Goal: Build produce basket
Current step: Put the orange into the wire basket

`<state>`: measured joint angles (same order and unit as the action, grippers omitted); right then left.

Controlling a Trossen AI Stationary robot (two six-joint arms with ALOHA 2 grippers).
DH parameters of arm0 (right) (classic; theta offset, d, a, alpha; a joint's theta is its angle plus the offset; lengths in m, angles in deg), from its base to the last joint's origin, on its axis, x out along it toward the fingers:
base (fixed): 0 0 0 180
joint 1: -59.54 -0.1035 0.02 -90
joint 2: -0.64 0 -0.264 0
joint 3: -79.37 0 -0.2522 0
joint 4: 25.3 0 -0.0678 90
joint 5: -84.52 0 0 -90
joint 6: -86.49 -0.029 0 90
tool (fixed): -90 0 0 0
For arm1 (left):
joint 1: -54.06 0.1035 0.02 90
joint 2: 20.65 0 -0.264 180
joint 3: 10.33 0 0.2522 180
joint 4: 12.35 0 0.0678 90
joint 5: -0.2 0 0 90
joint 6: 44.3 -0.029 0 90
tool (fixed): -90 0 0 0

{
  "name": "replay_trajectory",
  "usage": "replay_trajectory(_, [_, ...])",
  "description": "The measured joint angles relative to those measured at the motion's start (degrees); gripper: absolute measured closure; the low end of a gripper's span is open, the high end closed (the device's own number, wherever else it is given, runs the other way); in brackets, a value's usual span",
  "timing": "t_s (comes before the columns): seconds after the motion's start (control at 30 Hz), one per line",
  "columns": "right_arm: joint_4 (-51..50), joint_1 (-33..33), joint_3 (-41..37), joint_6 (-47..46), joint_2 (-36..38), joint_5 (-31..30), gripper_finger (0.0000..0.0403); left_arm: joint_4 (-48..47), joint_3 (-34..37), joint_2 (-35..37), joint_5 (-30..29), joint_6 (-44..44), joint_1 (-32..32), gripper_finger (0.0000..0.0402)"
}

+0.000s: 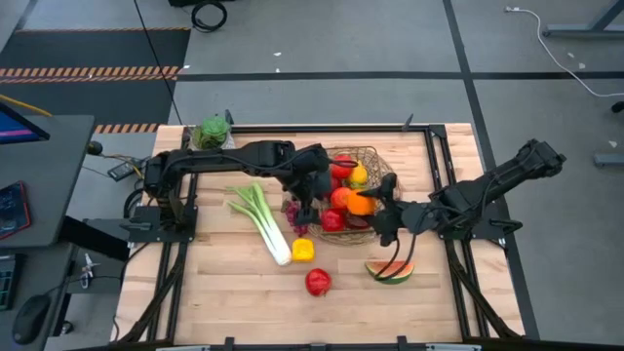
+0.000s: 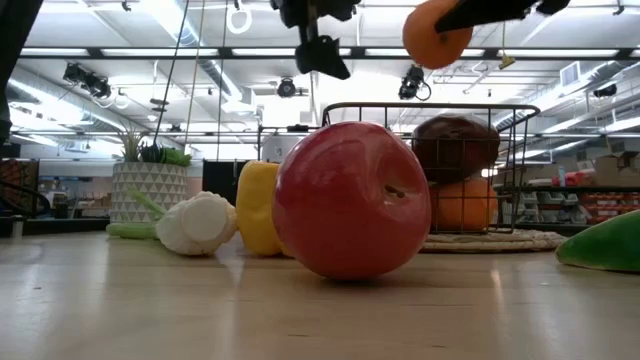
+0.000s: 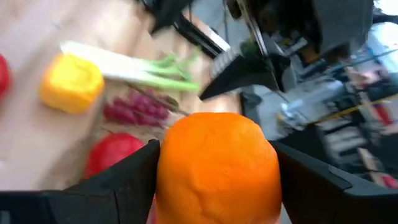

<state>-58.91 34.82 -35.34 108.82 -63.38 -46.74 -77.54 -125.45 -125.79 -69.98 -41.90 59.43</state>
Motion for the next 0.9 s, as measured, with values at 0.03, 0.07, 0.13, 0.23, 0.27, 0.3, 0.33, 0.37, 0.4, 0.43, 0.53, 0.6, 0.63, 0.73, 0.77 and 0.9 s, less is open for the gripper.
replay_trajectory(0.03, [0.36, 0.01, 0.00, -1.16, 0.44, 1.22, 0.0108, -0.42, 0.00, 0.04, -0.26, 0.08, 0.00, 0.0002])
replay_trajectory(0.07, [0.40, 0.01, 0.00, -2.33, 1.04, 2.13, 0.0108, -0.93, 0.00, 0.04, -0.56, 0.18, 0.13, 0.0002])
replay_trajectory(0.13, [0.67, 0.47, 0.00, -5.59, 2.07, 2.38, 0.0108, -1.07, 0.00, 0.04, -0.74, 0.24, 0.37, 0.0002])
replay_trajectory(0.23, [0.20, 2.24, 0.00, -11.46, 4.01, 4.00, 0.0108, -2.12, 0.00, 0.72, -0.72, 1.27, 0.81, 0.0002])
replay_trajectory(0.27, [0.35, 3.01, 0.01, -13.43, 4.62, 5.55, 0.0108, -2.10, -0.02, 1.07, -0.70, 1.46, 1.01, 0.0002])
replay_trajectory(0.3, [0.48, 3.77, 0.02, -15.45, 5.37, 7.55, 0.0108, -2.83, 0.00, 1.60, -0.77, 1.49, 1.31, 0.0002])
replay_trajectory(0.33, [0.20, 4.60, 0.02, -17.44, 6.07, 10.01, 0.0108, -3.62, 0.02, 1.94, -0.75, 1.51, 1.55, 0.0002])
replay_trajectory(0.37, [0.28, 5.47, 0.02, -19.41, 6.69, 12.13, 0.0108, -3.35, 0.00, 2.36, -0.75, 1.49, 1.62, 0.0002])
replay_trajectory(0.4, [0.33, 6.45, 0.02, -21.62, 7.48, 14.43, 0.0108, -3.45, 0.00, 2.96, -0.86, 1.49, 1.83, 0.0002])
replay_trajectory(0.43, [0.28, 7.51, 0.00, -23.78, 8.20, 16.42, 0.0108, -4.00, 0.00, 3.34, -1.03, 1.49, 2.02, 0.0002])
replay_trajectory(0.53, [0.41, 10.96, 0.02, -30.13, 10.18, 21.08, 0.0108, -3.30, 0.00, 4.43, -1.26, 1.18, 2.00, 0.0002])
replay_trajectory(0.6, [0.11, 13.55, 0.02, -33.75, 11.06, 24.54, 0.0108, -2.52, -0.02, 4.59, -1.57, 0.96, 1.97, 0.0002])
replay_trajectory(0.63, [-0.41, 14.88, 0.02, -35.31, 11.36, 26.56, 0.0108, -2.59, 0.00, 4.58, -1.68, 0.85, 1.94, 0.0002])
replay_trajectory(0.73, [-0.90, 18.79, 0.02, -39.78, 11.55, 32.25, 0.0108, -2.61, 0.00, 4.41, -1.98, -0.18, 1.98, 0.0002])
replay_trajectory(0.77, [-1.05, 20.06, 0.02, -41.25, 11.39, 33.56, 0.0108, -2.52, 0.00, 4.31, -2.31, -0.45, 1.97, 0.0002])
replay_trajectory(0.9, [-3.37, 24.36, 0.02, -44.81, 10.68, 37.33, 0.0110, -2.56, 0.00, 4.03, -3.81, -0.69, 1.86, 0.0002])
